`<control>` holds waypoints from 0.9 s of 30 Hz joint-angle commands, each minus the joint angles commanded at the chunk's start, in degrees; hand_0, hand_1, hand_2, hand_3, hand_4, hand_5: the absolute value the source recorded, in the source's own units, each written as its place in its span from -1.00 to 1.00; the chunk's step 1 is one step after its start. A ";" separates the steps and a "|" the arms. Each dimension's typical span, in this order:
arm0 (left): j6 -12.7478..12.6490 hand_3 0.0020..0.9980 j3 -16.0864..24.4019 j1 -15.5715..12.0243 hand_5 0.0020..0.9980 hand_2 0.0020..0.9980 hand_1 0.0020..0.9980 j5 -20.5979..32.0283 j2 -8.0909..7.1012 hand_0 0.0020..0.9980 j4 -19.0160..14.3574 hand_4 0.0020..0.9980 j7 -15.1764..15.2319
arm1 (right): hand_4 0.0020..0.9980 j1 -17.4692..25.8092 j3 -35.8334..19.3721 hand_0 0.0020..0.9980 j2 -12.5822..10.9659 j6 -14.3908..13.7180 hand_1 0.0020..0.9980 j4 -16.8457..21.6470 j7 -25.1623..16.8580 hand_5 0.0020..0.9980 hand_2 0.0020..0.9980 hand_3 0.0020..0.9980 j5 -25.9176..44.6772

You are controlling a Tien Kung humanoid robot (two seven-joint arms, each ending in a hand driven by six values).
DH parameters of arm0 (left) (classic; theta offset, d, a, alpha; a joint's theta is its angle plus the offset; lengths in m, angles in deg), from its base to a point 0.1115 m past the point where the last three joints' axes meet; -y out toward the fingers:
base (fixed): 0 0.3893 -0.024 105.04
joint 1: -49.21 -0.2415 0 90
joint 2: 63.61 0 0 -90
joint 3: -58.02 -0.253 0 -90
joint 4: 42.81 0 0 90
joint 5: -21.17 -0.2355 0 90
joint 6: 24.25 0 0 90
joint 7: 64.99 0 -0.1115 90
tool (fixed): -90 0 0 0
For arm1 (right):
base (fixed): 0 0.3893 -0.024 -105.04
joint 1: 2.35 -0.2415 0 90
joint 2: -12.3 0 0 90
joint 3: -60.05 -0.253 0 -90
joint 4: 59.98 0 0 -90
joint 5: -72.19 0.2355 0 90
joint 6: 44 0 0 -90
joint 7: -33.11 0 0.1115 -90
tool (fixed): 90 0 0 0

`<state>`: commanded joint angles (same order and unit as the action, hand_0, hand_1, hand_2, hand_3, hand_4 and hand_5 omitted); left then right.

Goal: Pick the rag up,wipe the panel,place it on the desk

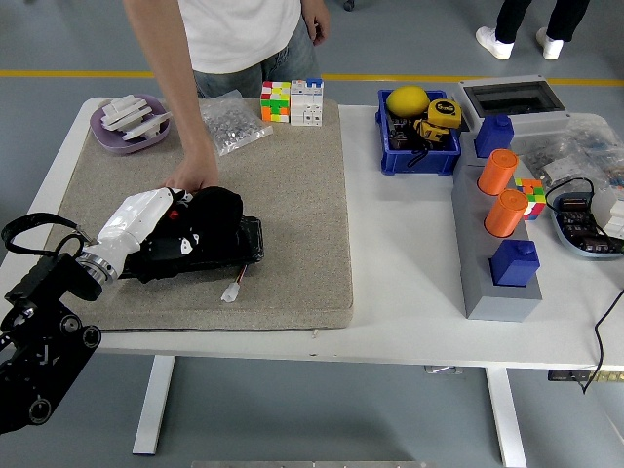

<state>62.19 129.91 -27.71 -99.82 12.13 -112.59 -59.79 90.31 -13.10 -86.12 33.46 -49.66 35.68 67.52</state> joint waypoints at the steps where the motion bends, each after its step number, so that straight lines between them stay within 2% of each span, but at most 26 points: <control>1: 0.05 -0.02 0.61 -0.20 -1.00 0.04 -0.34 -0.18 -0.14 -0.39 0.04 0.19 -0.08 | 1.00 0.02 0.10 0.54 0.01 -0.02 0.32 0.00 0.01 -0.05 0.34 0.23 0.11; 8: 0.04 -0.02 4.82 -1.74 -1.00 0.04 -0.34 -0.16 -1.53 -0.39 0.72 0.19 0.02 | 1.00 0.12 0.35 0.54 0.06 0.00 0.32 0.00 0.03 -0.05 0.34 0.23 0.42; 16: -0.08 -0.02 8.76 -4.20 -1.00 0.04 -0.34 -1.14 -1.97 -0.38 0.97 0.21 0.18 | 1.00 0.33 0.91 0.54 0.21 -0.07 0.32 0.00 0.06 -0.04 0.34 0.23 1.14; 27: -0.57 0.00 14.10 -5.44 -1.00 0.05 -0.33 -1.64 -2.94 -0.37 2.24 0.23 0.74 | 1.00 0.29 0.50 0.54 0.31 -0.08 0.32 0.00 0.05 -0.04 0.34 0.23 0.77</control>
<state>61.62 144.01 -33.15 -101.46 9.19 -110.35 -59.05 90.59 -12.59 -85.81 33.38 -49.66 35.72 68.30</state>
